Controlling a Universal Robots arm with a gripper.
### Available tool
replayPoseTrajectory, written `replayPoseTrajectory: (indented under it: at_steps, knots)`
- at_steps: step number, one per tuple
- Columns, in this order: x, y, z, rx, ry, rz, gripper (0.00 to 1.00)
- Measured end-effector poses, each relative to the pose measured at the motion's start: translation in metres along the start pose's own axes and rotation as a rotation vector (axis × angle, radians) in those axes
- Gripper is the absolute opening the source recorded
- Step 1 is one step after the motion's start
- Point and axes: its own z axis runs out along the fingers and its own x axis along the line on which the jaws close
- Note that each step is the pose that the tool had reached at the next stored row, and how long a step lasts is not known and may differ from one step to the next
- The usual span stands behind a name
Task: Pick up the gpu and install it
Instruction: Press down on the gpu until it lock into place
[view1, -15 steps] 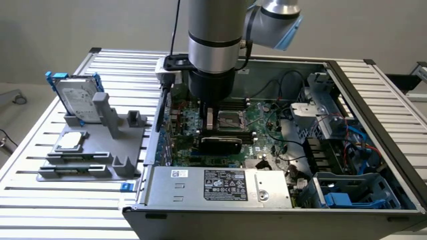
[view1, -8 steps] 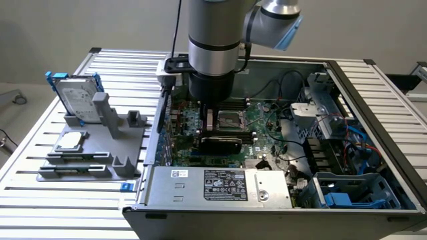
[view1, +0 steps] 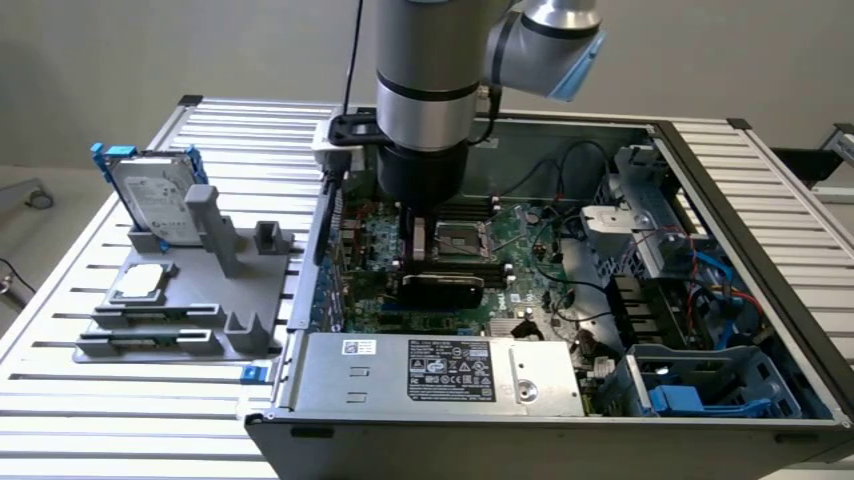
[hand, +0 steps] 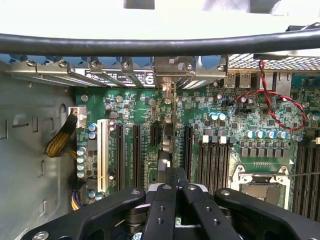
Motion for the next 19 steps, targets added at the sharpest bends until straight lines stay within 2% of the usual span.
replayPoseTrajectory:
  at_steps: [19]
  knots:
    - [-0.0006, 0.0010, 0.0036, 0.0000, 0.0000, 0.000, 0.11]
